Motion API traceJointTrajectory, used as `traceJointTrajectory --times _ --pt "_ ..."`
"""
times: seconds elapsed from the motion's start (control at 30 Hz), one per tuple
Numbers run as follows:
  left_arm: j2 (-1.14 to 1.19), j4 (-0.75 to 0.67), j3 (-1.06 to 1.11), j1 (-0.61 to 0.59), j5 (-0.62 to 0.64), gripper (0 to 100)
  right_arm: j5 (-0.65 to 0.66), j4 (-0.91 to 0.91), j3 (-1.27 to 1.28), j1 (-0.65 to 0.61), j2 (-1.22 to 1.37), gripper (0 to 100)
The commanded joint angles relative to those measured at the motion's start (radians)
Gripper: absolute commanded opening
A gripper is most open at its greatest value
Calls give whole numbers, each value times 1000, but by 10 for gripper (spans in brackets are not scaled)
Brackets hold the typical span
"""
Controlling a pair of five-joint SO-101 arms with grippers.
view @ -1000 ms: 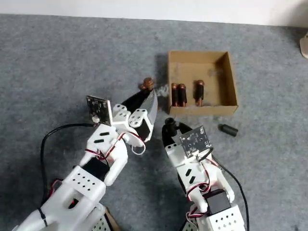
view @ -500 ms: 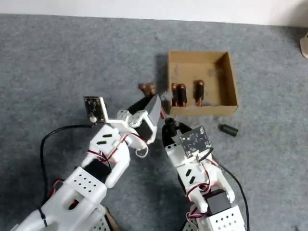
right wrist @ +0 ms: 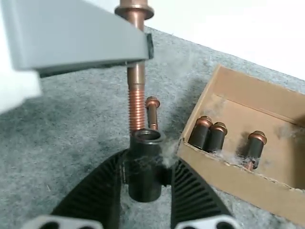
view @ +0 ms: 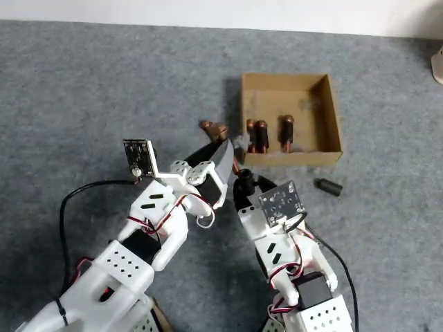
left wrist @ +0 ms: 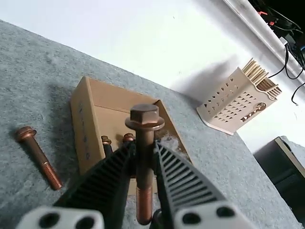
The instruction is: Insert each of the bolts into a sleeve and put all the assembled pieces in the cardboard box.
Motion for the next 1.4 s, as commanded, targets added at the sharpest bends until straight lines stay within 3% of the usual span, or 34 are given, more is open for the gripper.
traceJointTrajectory --times 0.0,0.33,0.5,1.17,1.37 --pt "-42 -6 -65 4 11 6 -12 -12 38 -13 -21 5" --pt "-42 -6 -82 5 8 6 -6 -5 38 -13 -21 5" --pt "-42 -6 -81 5 8 6 55 107 30 -13 -21 5" --pt "-42 2 -36 47 6 6 41 7 30 -7 -21 5" --pt "-42 98 -41 51 -68 6 41 7 30 -5 -21 5"
